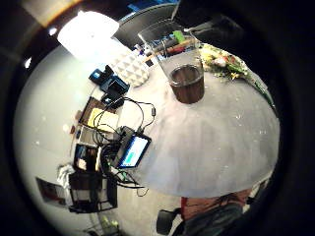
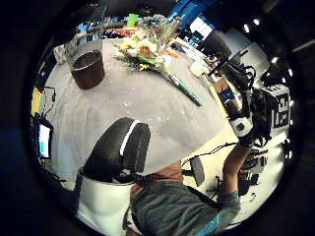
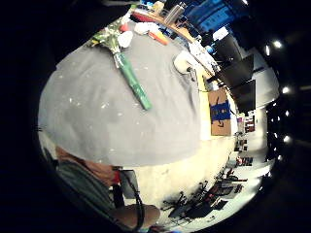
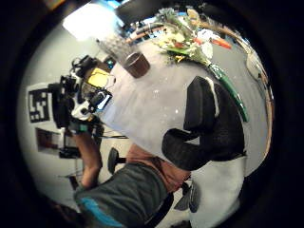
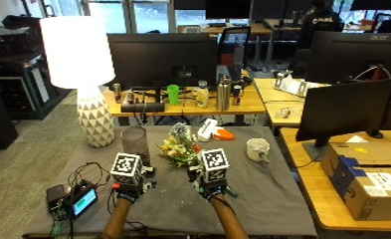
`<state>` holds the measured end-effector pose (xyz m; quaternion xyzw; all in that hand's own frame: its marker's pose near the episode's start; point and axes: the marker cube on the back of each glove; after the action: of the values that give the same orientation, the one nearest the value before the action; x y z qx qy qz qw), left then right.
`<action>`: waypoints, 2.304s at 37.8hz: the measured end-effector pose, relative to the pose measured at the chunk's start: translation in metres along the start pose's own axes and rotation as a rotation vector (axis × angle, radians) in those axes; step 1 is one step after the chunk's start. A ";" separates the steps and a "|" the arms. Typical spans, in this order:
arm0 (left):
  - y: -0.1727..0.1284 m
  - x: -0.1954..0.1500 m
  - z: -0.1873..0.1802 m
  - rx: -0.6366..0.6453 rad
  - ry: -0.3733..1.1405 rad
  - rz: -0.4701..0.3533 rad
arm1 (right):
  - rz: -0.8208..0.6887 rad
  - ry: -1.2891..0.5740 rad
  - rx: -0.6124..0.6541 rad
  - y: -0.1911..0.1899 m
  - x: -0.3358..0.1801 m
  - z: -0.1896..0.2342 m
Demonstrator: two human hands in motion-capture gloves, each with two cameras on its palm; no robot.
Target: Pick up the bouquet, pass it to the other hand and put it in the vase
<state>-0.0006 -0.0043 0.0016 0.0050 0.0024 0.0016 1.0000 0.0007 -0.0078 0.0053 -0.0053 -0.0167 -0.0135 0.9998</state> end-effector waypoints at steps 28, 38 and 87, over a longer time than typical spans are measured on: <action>-0.006 0.001 -0.012 -0.001 0.075 -0.008 | -0.016 -0.103 -0.059 -0.001 0.010 -0.017; 0.005 0.001 -0.023 -0.004 0.124 -0.015 | 0.022 -0.096 -0.053 0.000 0.037 -0.021; 0.027 0.007 0.012 -0.028 0.280 -0.038 | 0.533 -0.066 -0.286 -0.004 0.104 0.122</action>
<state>0.0064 0.0225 0.0139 -0.0094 0.1421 -0.0169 0.9897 0.1006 -0.0134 0.1310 -0.1504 -0.0453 0.2472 0.9561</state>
